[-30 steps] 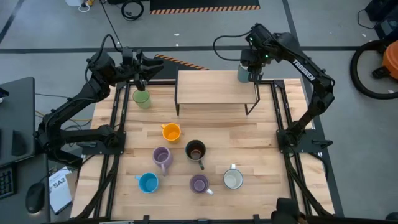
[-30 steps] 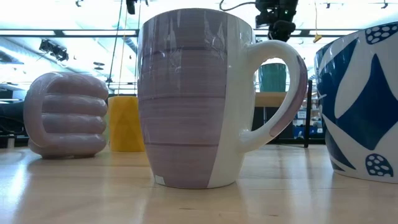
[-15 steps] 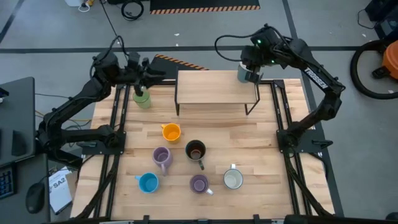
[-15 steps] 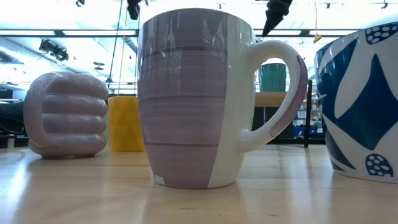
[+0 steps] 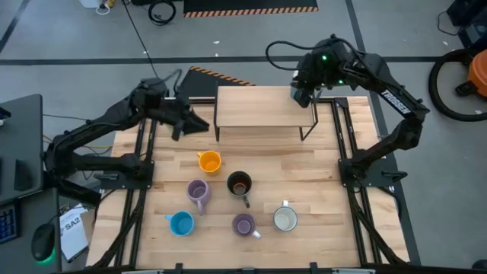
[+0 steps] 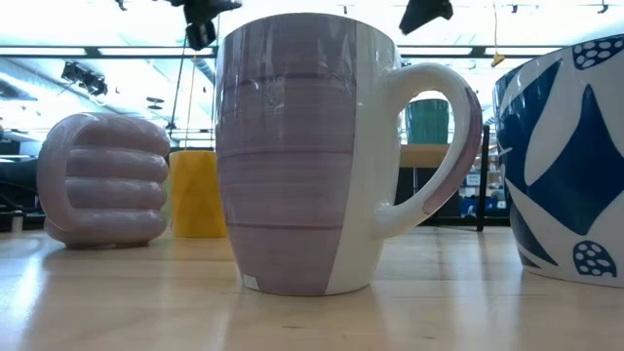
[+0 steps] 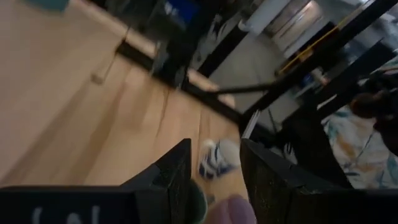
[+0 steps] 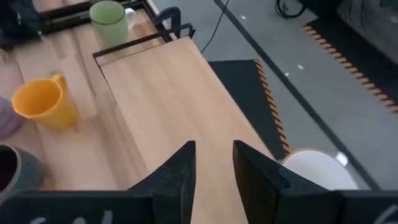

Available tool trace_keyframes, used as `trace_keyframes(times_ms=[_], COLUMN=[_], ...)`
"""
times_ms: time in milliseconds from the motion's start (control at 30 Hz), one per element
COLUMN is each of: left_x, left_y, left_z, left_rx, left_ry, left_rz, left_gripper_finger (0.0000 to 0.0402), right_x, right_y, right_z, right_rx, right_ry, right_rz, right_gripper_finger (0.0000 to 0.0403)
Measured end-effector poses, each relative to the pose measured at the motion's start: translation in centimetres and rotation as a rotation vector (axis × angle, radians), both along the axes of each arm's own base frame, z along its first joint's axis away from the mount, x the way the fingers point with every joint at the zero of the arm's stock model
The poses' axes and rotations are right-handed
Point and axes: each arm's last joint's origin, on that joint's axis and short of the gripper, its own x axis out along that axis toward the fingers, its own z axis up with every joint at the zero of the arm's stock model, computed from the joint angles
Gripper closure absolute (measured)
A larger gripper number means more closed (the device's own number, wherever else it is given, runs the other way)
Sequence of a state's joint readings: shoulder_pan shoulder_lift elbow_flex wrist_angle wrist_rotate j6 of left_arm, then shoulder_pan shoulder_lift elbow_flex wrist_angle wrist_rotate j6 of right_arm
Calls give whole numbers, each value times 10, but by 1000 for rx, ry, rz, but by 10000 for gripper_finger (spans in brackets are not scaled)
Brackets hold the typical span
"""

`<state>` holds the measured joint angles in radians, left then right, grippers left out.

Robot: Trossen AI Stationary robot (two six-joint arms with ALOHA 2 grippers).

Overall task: Place coffee mugs
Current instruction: Put the yellow mug on the shelf

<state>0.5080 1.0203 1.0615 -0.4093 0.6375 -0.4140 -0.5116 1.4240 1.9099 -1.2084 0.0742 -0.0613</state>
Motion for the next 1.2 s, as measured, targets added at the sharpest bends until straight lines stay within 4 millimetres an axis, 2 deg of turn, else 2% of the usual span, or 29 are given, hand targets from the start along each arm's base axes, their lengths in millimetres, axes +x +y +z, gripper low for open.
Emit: trace_keyframes(times_ms=[233, 367, 533, 767, 1067, 1200], left_x=[5, 15, 30, 51, 72, 77], left_y=[-16, -25, -42, -65, -84, -93], left_z=[-19, -23, -32, -53, -83, -86], left_rx=[-105, -92, -113, -98, -143, -131], left_ry=[216, 241, 318, 448, 613, 677], left_rz=[68, 60, 131, 168, 171, 183], left_gripper_finger=[259, 259, 259, 260, 260, 260], right_x=[-5, -7, -4, 6, 14, 16], right_y=[12, 19, 30, 56, 96, 108], right_z=[3, 6, 8, 8, 9, 9], right_rx=[60, 93, 195, 307, 272, 261], right_ry=[-35, -66, -120, -147, -125, -129], right_rz=[13, 67, 132, 247, 318, 318], right_gripper_finger=[291, 291, 292, 292, 292, 292])
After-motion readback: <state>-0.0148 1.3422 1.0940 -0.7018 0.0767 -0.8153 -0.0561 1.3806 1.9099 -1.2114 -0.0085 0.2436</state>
